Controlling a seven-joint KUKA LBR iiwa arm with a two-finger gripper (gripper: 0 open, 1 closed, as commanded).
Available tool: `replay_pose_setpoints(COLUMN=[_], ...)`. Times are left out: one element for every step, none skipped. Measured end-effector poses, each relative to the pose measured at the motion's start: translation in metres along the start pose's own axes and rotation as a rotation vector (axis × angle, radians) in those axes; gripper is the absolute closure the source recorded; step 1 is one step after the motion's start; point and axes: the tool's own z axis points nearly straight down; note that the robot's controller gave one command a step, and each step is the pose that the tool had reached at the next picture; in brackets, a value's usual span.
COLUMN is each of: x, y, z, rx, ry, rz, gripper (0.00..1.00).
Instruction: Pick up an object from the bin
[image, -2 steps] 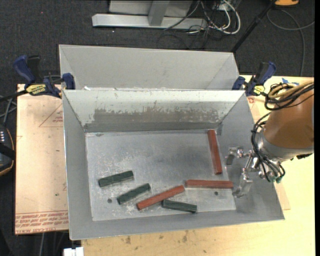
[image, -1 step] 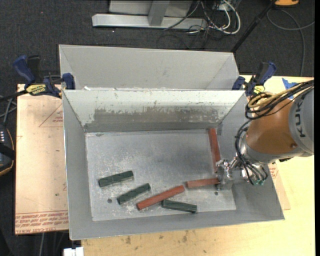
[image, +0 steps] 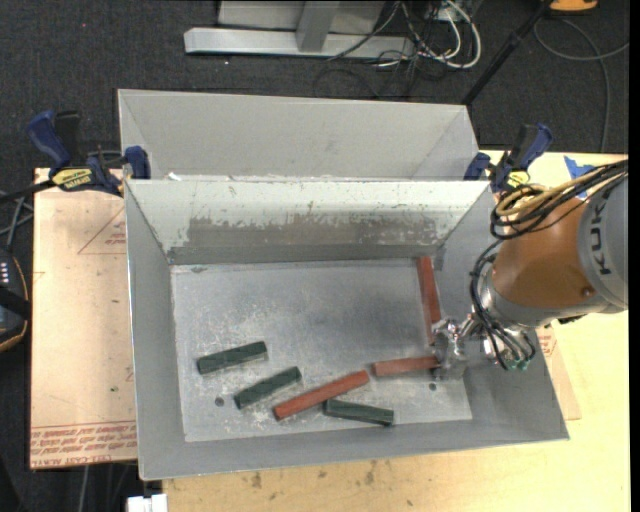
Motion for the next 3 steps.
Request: replay_pose_setpoints(x=[0.0, -0.004, 0.002], y=[0.0, 0.021, 0.023], z=[0.0, -0.053, -0.113], rx=[0.0, -0.003, -0.002], ry=[0.0, 0.01, 0.009], rz=[-0.005, -0.028, 0.058], gripper=[1.0, 1.0, 1.0])
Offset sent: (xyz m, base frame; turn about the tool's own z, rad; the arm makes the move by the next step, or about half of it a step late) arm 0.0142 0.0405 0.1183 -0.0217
